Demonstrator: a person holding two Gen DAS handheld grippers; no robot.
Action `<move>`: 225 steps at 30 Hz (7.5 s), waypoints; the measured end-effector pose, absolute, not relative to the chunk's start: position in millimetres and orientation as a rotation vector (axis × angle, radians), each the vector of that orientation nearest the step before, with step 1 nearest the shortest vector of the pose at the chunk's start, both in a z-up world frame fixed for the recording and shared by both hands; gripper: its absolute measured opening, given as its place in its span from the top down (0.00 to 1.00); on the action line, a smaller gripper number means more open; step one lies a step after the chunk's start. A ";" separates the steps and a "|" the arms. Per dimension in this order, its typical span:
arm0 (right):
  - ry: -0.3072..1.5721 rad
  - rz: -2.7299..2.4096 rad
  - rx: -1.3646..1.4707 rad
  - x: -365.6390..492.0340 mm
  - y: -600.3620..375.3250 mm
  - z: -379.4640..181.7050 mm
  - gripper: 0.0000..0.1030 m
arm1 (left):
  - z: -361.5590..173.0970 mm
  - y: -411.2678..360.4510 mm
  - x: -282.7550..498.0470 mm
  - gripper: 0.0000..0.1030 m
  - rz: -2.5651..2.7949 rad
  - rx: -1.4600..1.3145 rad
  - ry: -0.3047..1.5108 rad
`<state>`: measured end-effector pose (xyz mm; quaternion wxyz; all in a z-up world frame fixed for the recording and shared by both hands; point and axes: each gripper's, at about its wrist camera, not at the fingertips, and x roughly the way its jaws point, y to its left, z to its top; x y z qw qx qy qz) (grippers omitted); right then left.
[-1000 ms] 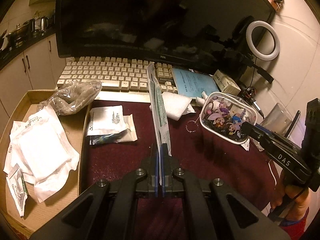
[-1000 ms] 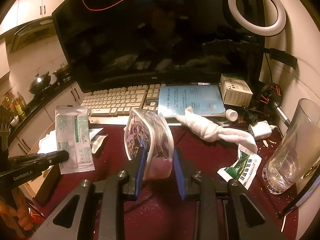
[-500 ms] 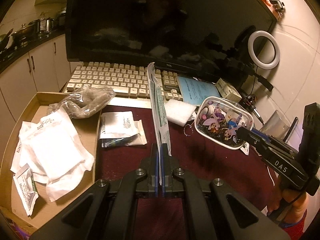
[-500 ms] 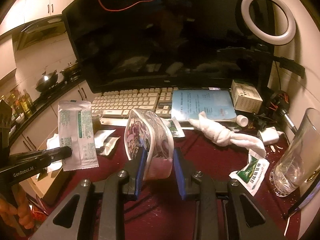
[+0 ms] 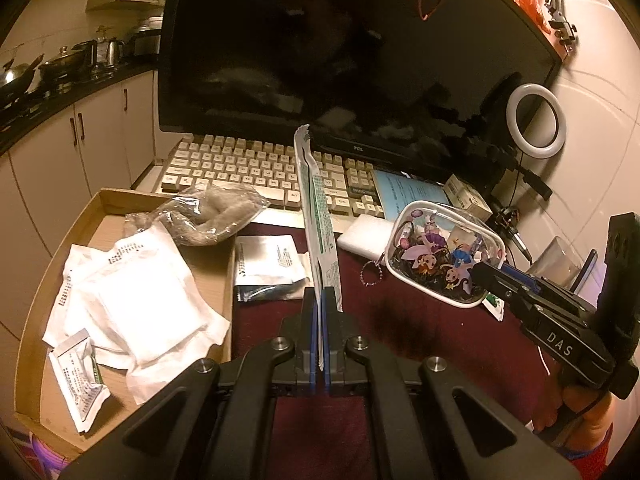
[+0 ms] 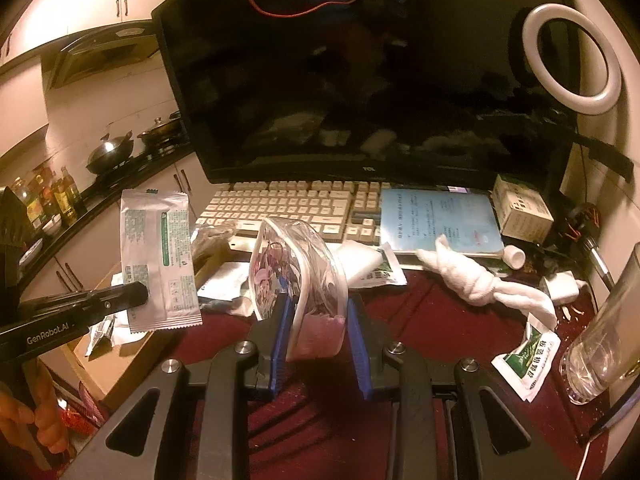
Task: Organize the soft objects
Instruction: 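Lift the strip packet and sticker box and carry both toward the cardboard tray, then lower the strip packet and box into the tray and open both grippers, then withdraw both open grippers from the tray back over the table, then grasp the white foam pad with the left gripper while the right gripper grasps the green sachet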
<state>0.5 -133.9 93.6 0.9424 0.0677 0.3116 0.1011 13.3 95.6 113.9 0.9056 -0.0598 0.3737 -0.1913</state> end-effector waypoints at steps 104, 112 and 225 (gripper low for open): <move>0.909 0.765 0.164 25.4 80.5 41.9 0.70 | 60.5 246.0 148.7 0.77 -0.102 -0.269 1.059; 0.941 0.756 0.198 30.5 78.5 33.0 0.43 | 71.6 257.1 133.7 0.28 -0.076 -0.291 1.011; 0.911 -0.327 0.288 33.6 -267.3 -7.1 0.43 | 20.3 -45.5 172.1 0.33 -0.398 0.026 1.064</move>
